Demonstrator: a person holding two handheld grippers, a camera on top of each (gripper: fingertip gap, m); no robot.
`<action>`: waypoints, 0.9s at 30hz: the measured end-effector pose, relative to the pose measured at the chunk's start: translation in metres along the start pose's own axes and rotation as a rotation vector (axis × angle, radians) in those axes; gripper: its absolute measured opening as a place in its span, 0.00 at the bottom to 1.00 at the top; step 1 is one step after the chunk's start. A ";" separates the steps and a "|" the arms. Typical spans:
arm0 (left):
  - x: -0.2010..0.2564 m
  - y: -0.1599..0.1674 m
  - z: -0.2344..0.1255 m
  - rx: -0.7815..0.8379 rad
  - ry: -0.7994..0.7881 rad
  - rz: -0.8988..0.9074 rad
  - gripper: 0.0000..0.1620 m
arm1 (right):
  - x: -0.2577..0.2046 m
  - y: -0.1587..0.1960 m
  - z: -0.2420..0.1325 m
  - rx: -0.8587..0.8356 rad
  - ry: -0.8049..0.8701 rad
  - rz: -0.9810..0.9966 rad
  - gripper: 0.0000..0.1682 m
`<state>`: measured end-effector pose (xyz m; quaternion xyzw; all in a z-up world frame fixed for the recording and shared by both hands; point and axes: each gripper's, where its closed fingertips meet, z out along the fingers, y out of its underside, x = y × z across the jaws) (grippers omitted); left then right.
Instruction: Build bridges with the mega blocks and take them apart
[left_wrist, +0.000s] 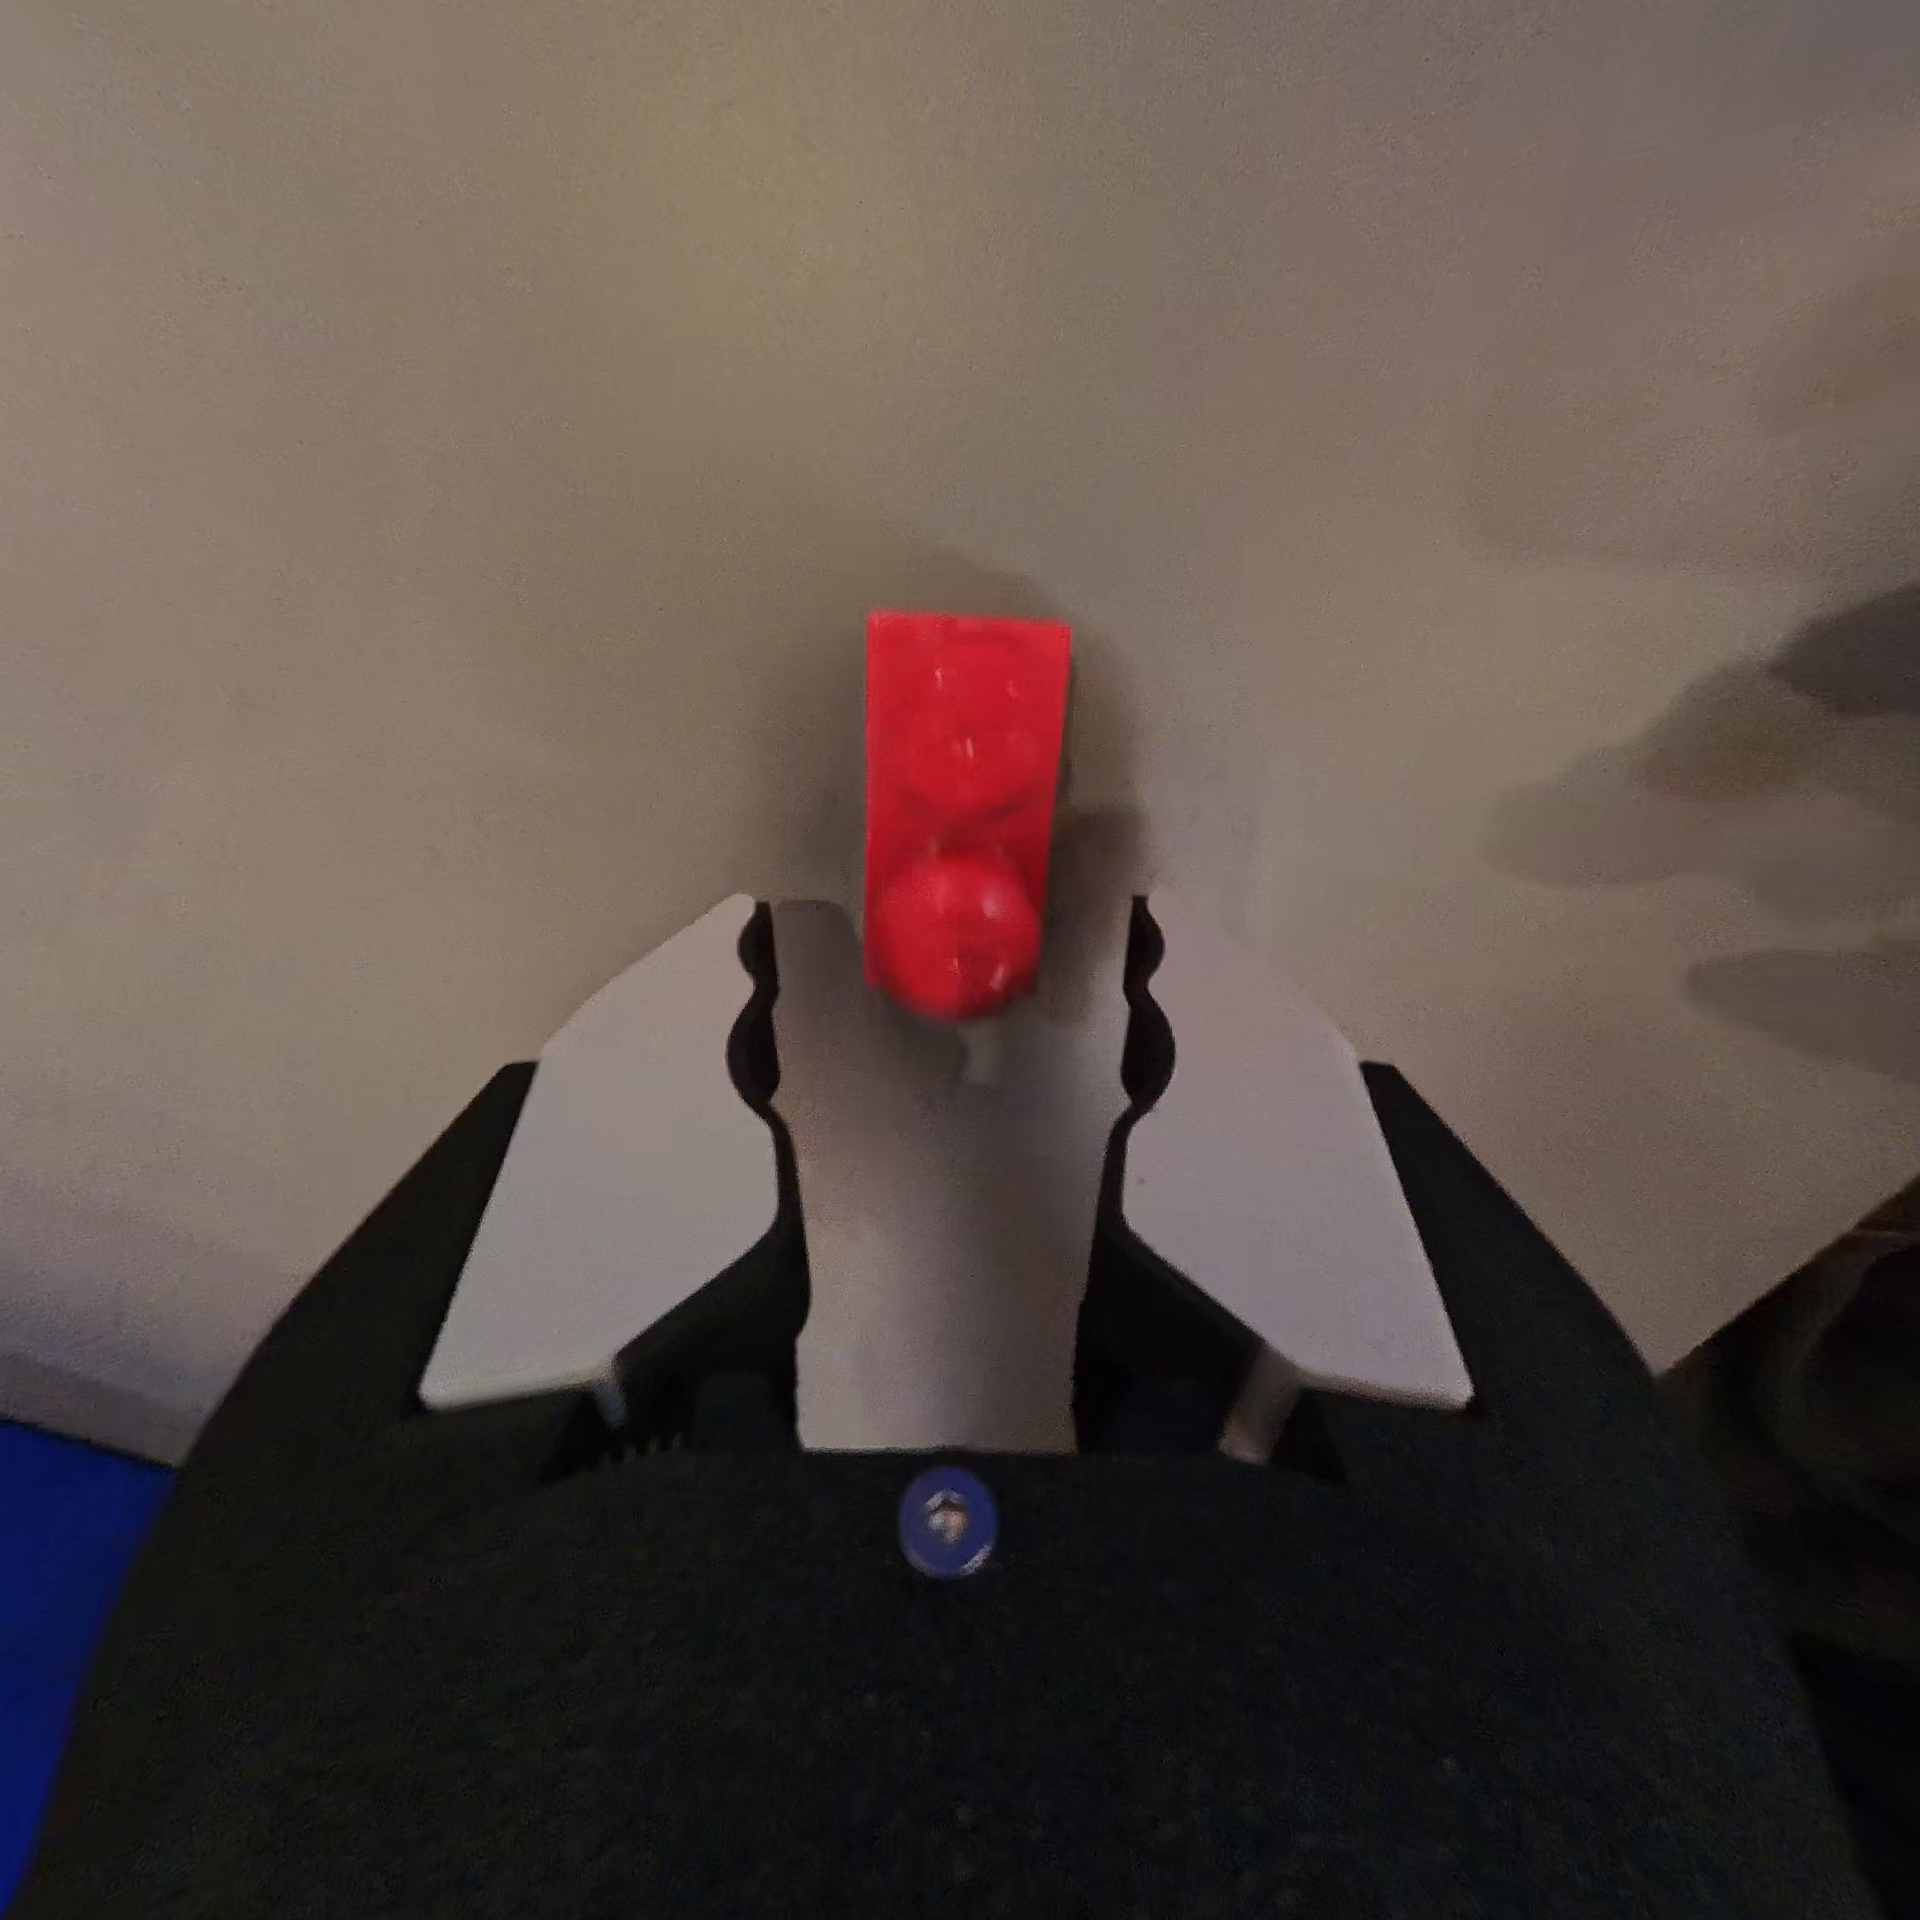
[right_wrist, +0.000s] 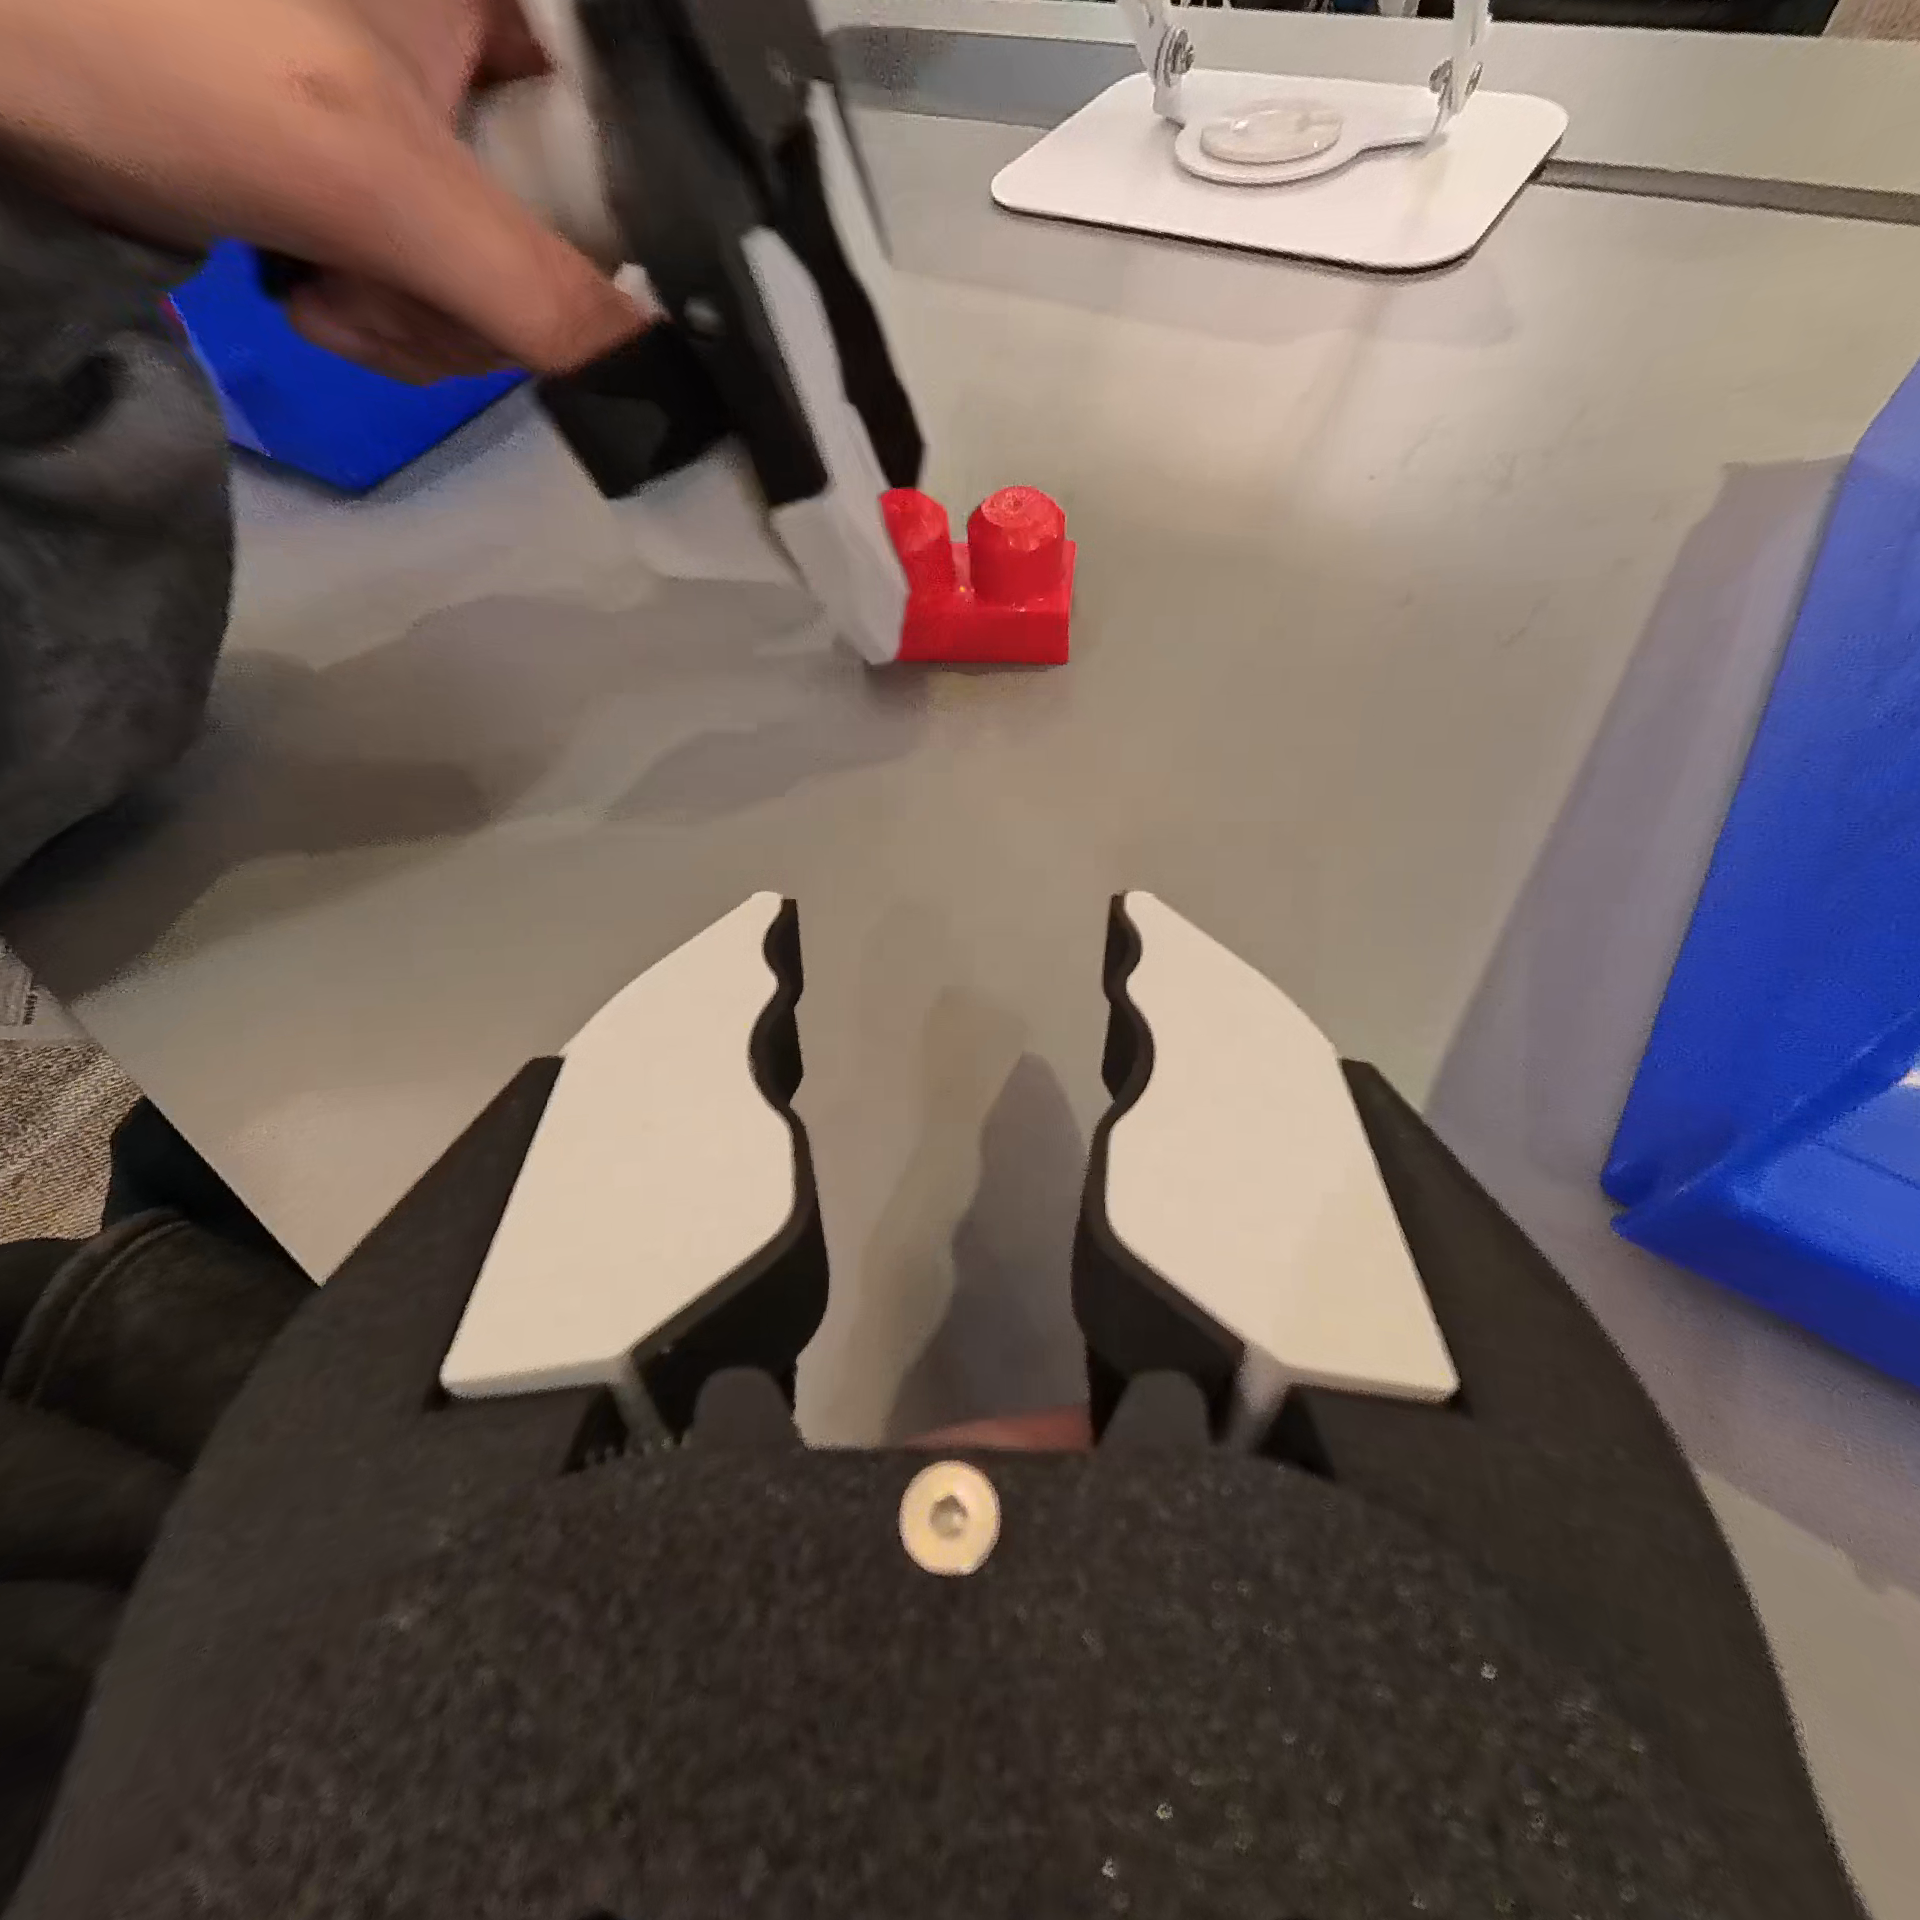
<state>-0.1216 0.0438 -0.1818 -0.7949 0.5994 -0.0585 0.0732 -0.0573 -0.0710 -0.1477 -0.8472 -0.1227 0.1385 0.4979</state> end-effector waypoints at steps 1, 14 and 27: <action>0.003 0.005 -0.008 0.056 0.005 -0.016 0.40 | 0.000 0.000 0.000 0.000 0.004 -0.002 0.33; 0.049 0.092 -0.079 0.922 -0.013 -0.387 0.41 | -0.001 -0.002 0.016 -0.029 0.014 0.084 0.39; 0.054 0.109 -0.057 0.923 0.005 -0.402 0.39 | 0.006 -0.044 0.126 -0.191 0.273 -0.076 0.50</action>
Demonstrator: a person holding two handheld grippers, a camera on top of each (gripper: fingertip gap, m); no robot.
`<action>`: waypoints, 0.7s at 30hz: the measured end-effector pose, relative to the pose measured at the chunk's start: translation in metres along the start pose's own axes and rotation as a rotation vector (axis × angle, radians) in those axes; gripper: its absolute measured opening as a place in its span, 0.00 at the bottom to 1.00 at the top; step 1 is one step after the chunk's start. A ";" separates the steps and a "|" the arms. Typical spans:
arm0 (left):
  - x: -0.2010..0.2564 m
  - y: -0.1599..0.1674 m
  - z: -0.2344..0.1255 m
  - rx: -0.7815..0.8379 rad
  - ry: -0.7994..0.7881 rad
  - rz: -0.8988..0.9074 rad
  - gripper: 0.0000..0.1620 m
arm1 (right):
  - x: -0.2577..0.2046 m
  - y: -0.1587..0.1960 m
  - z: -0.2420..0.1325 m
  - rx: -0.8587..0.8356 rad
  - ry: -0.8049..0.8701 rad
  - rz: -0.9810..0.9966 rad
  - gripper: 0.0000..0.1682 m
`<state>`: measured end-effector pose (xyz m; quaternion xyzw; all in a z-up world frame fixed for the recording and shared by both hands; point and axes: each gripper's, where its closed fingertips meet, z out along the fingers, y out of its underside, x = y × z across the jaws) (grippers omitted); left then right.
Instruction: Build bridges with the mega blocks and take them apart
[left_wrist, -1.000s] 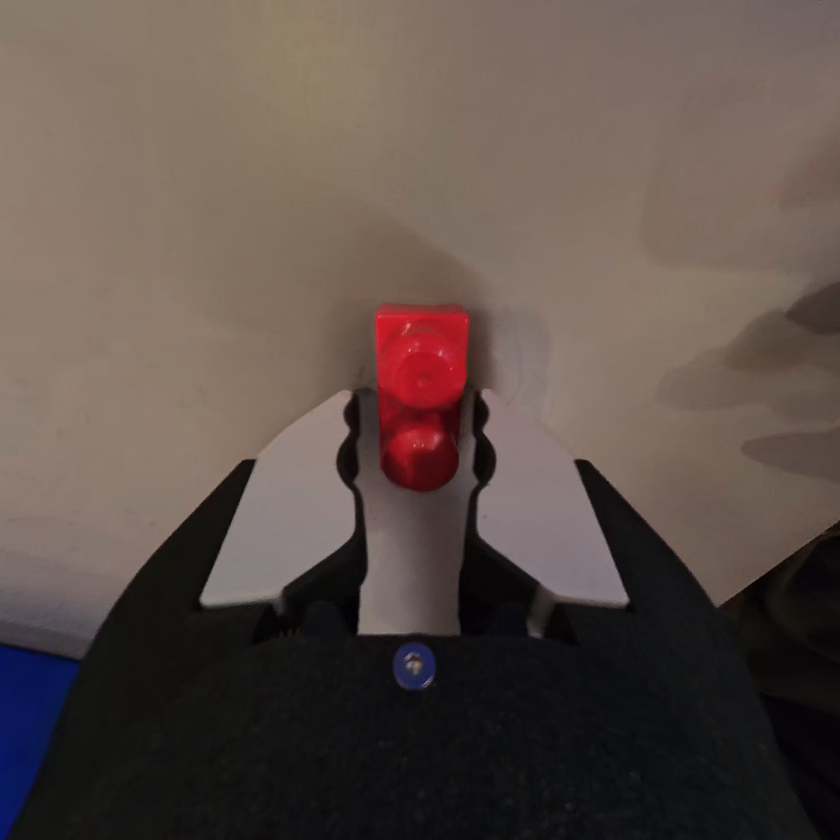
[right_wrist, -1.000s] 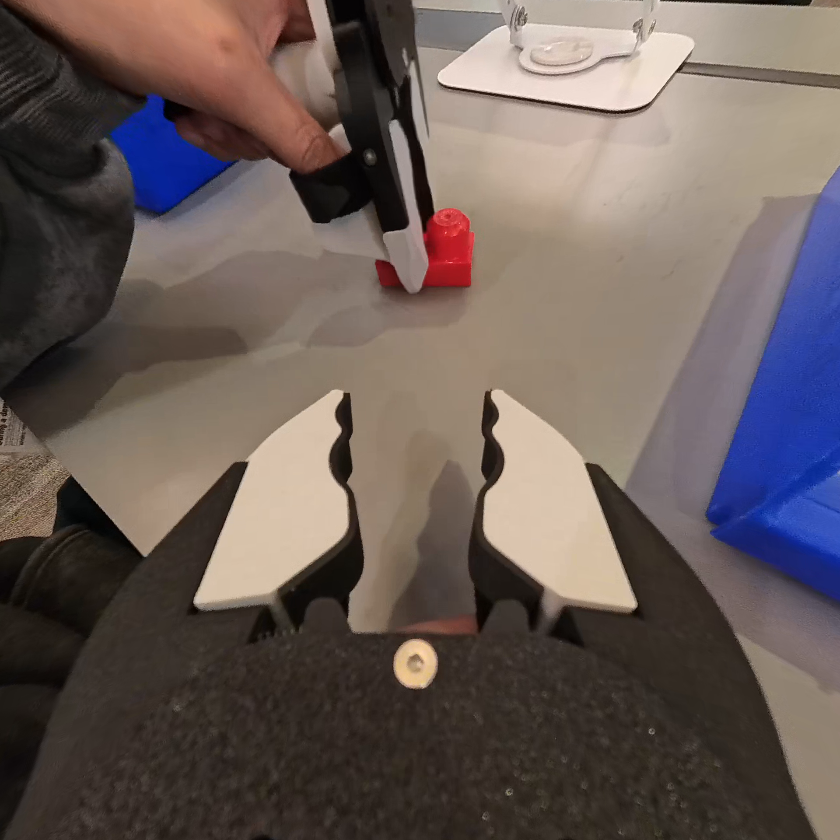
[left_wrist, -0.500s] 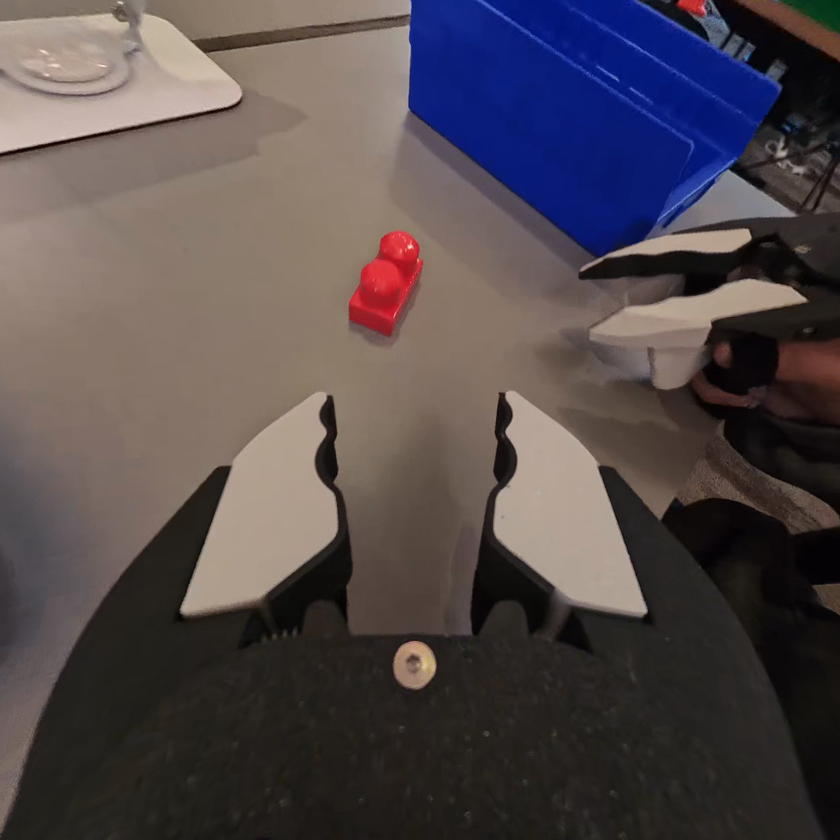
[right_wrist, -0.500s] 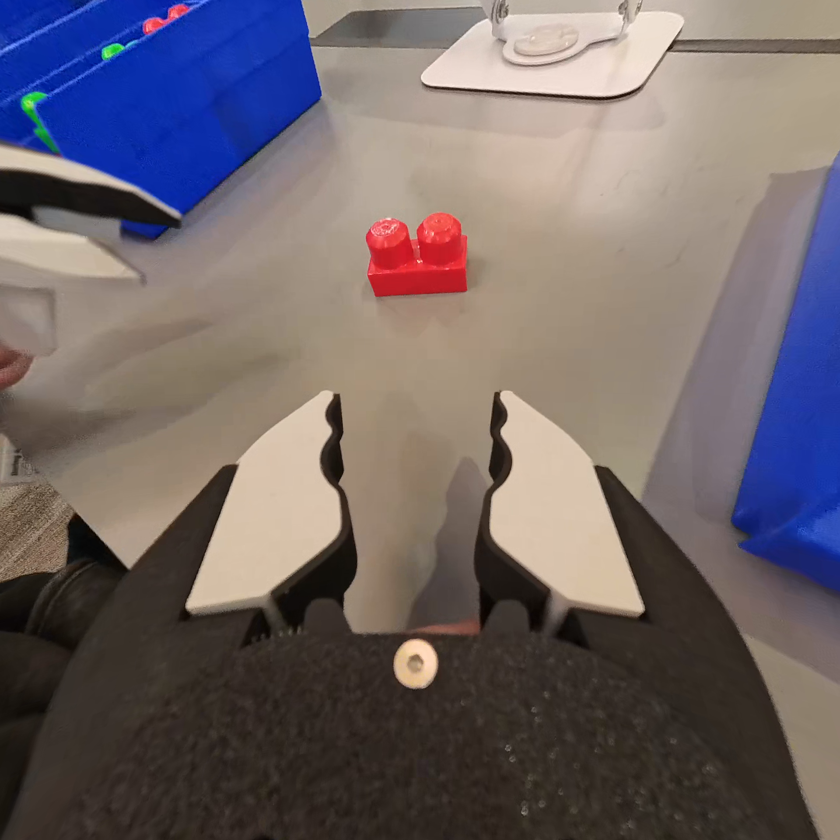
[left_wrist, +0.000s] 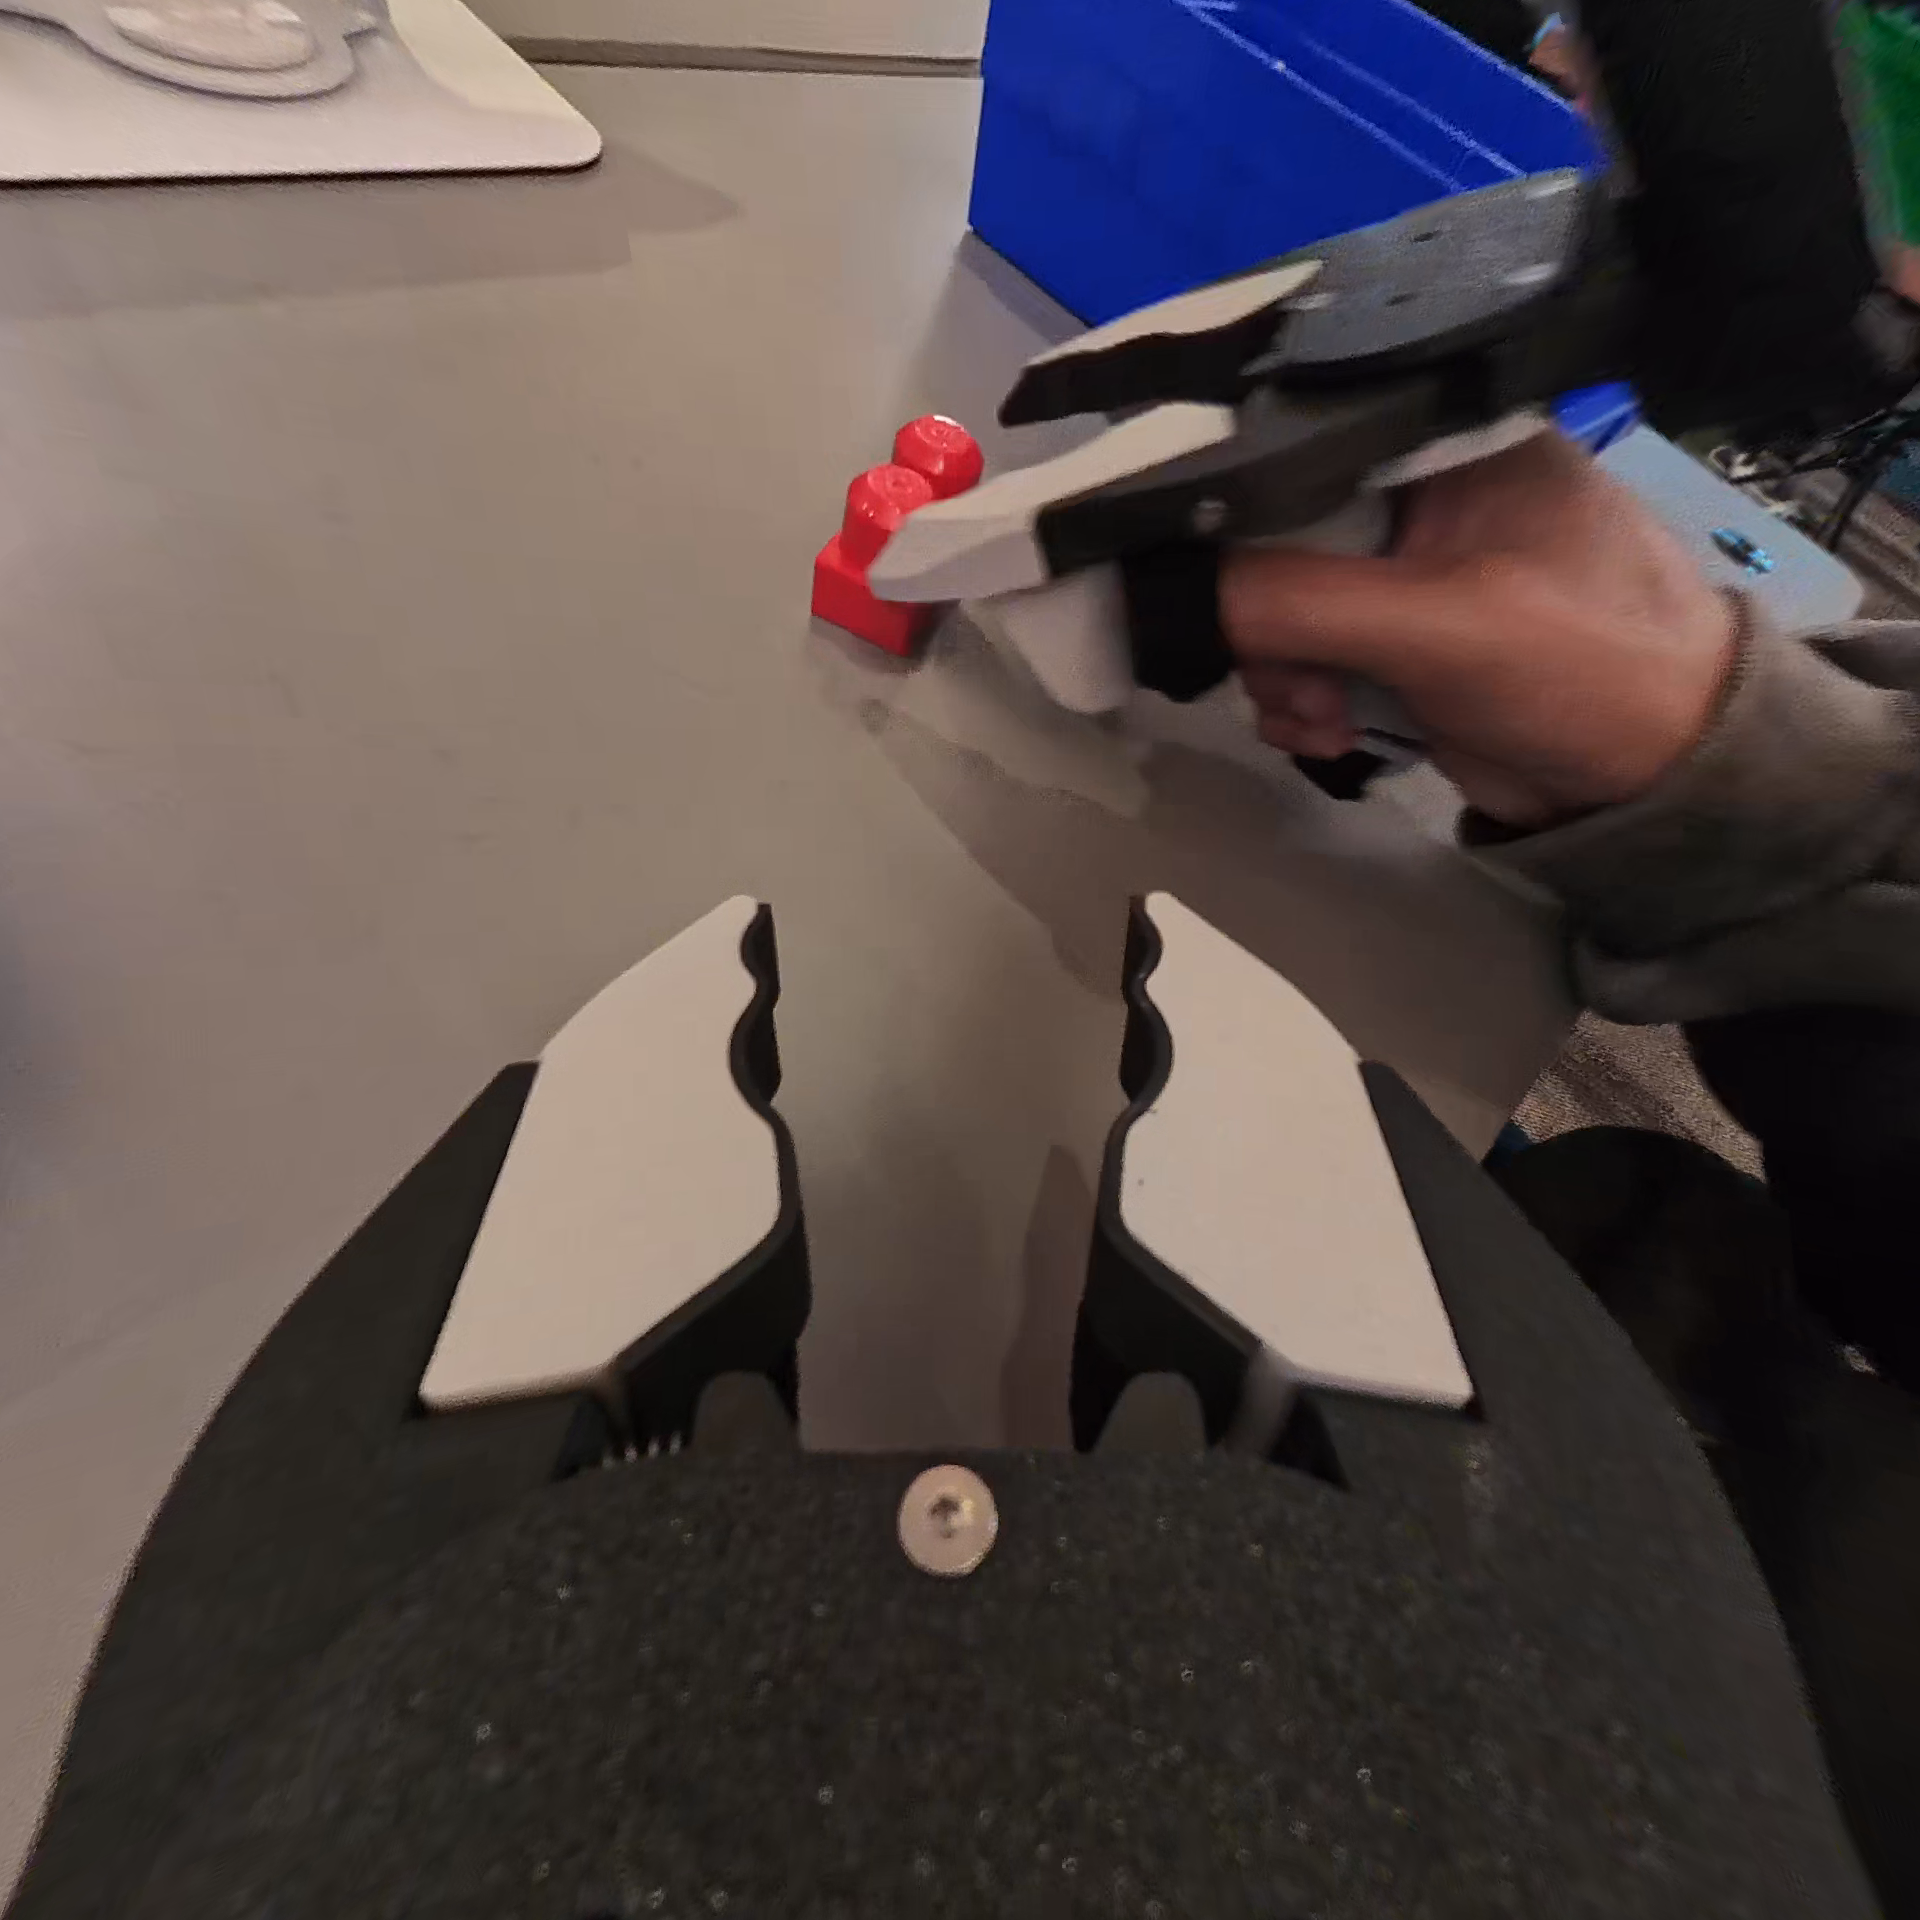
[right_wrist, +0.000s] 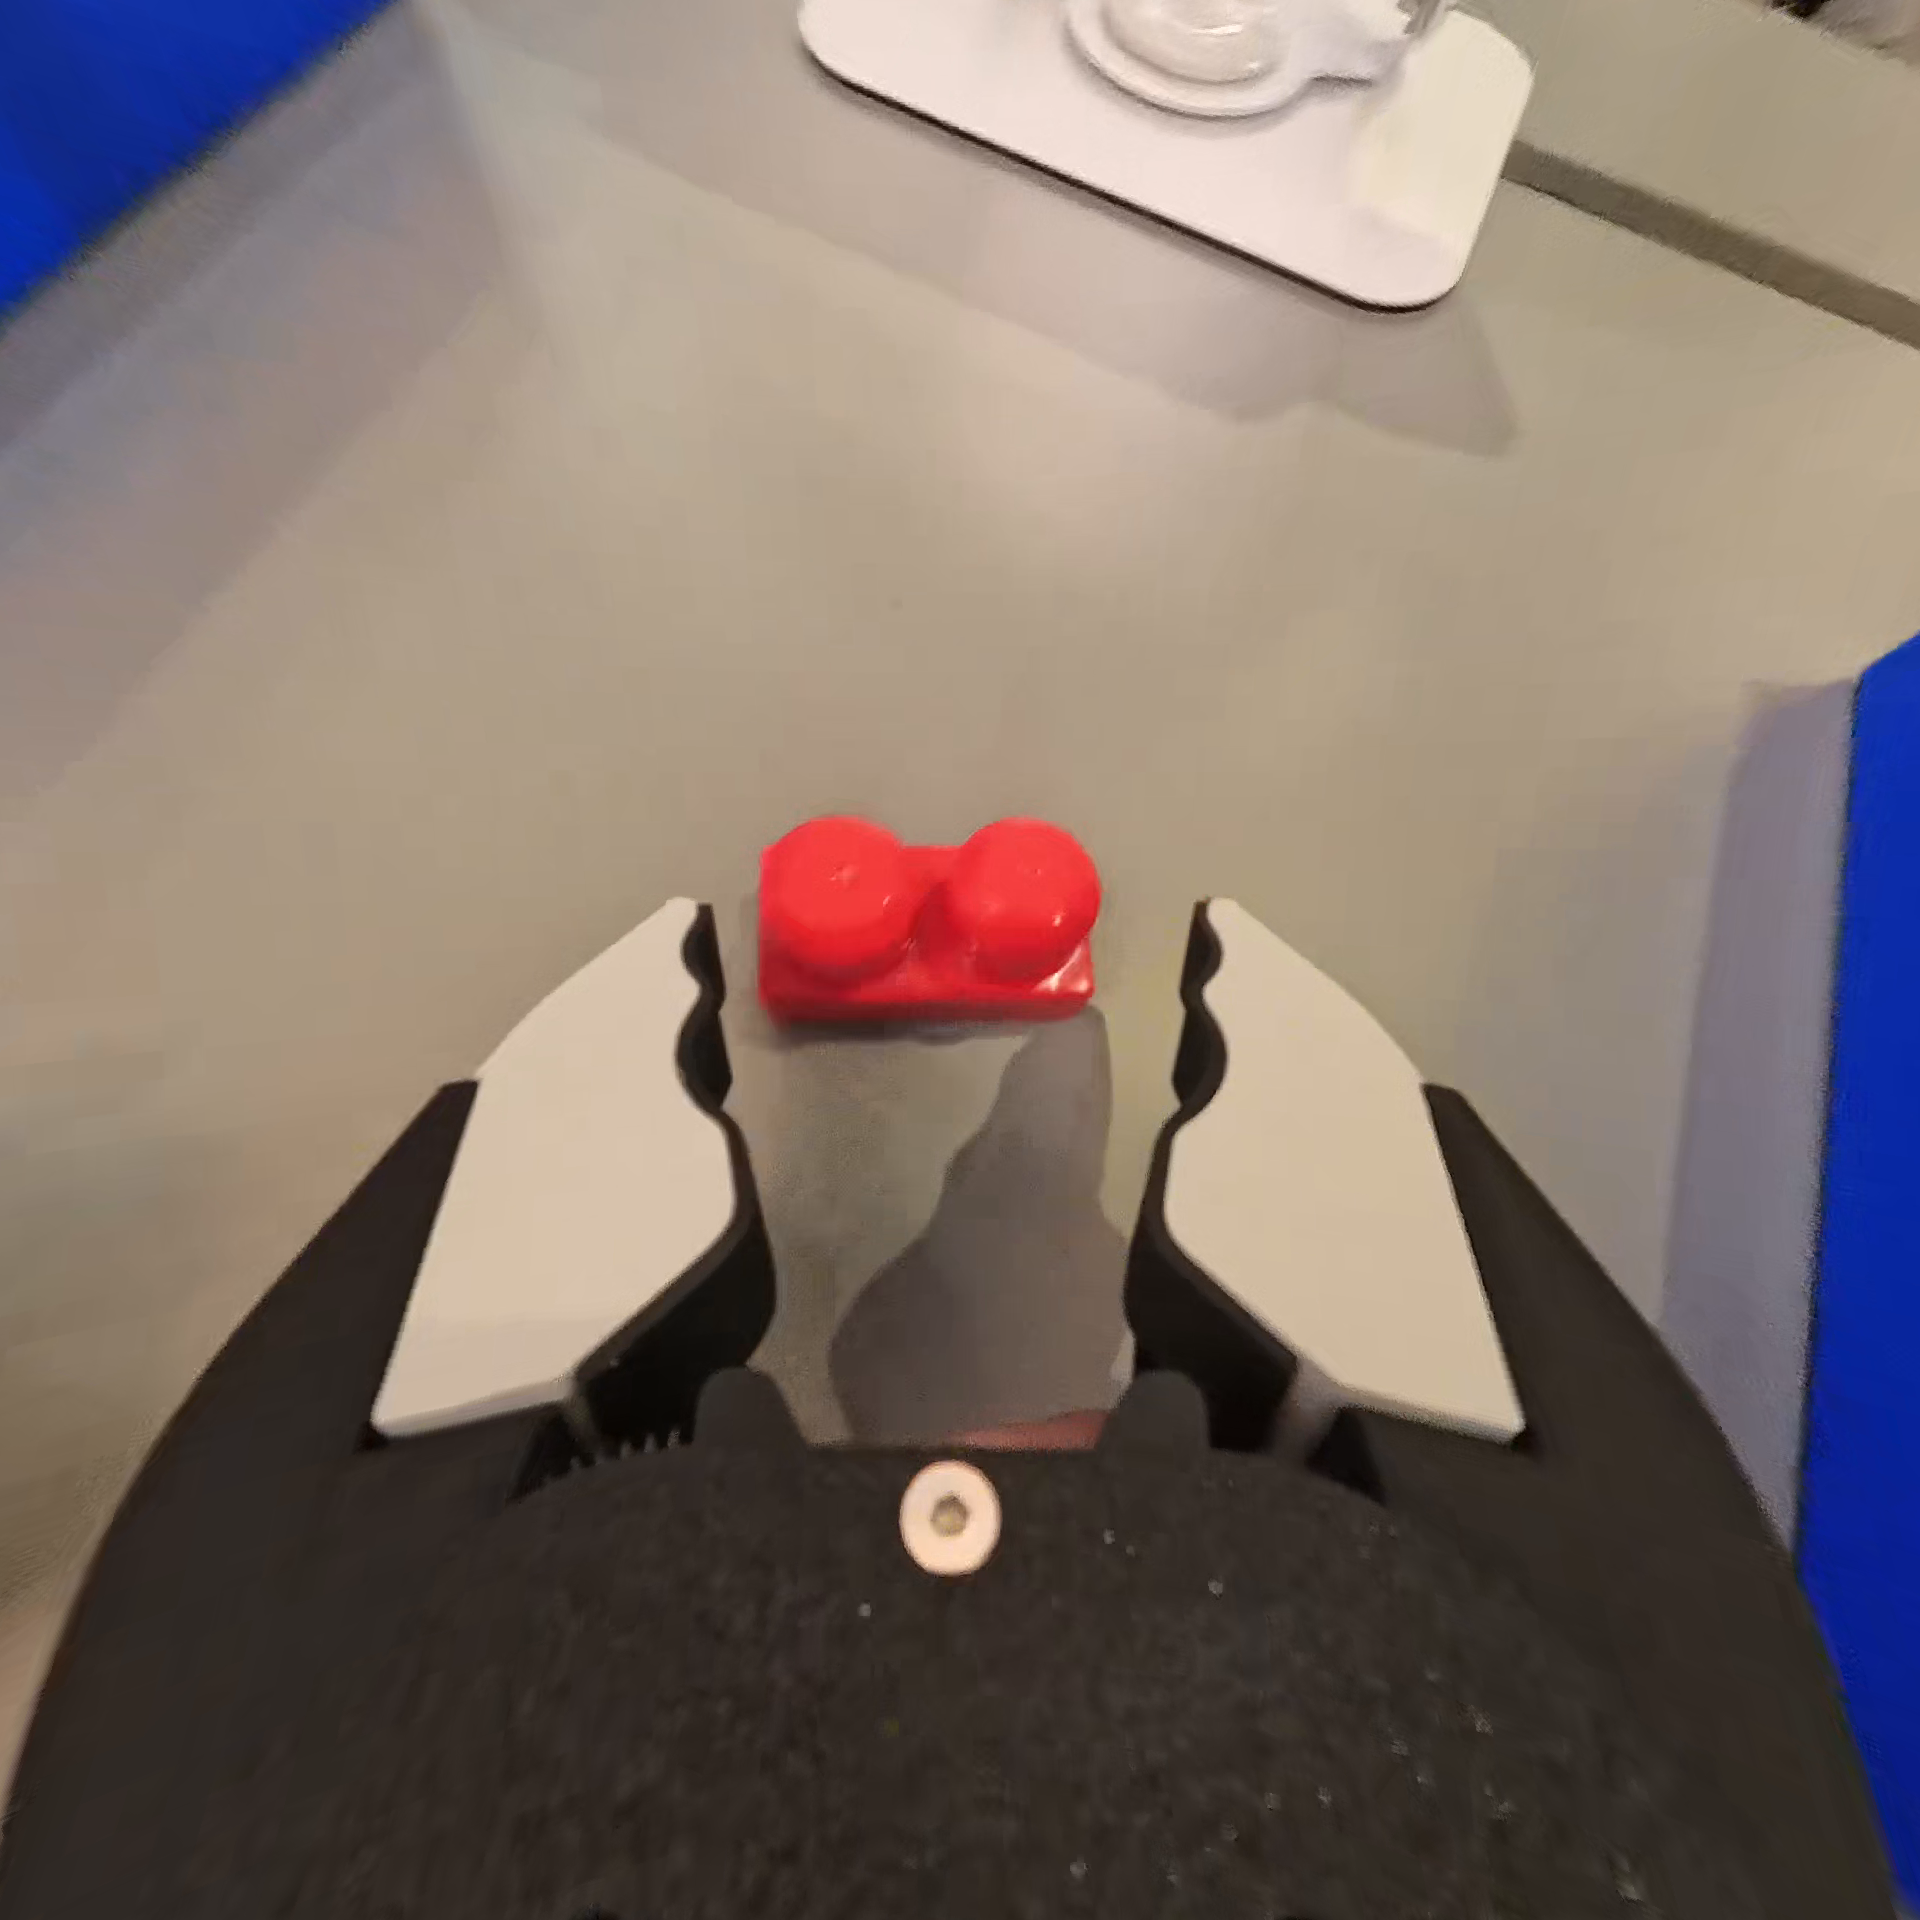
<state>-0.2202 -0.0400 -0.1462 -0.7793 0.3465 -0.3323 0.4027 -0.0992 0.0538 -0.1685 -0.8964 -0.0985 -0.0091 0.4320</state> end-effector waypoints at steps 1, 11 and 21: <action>0.001 0.000 -0.001 -0.001 0.004 0.005 0.39 | 0.003 0.001 0.008 -0.016 0.018 0.001 0.50; 0.002 0.006 -0.004 -0.028 0.044 -0.002 0.38 | -0.002 -0.010 -0.012 0.011 -0.130 0.063 0.43; 0.007 0.010 0.002 -0.064 0.070 -0.010 0.35 | 0.165 -0.061 -0.154 0.254 0.223 0.003 0.43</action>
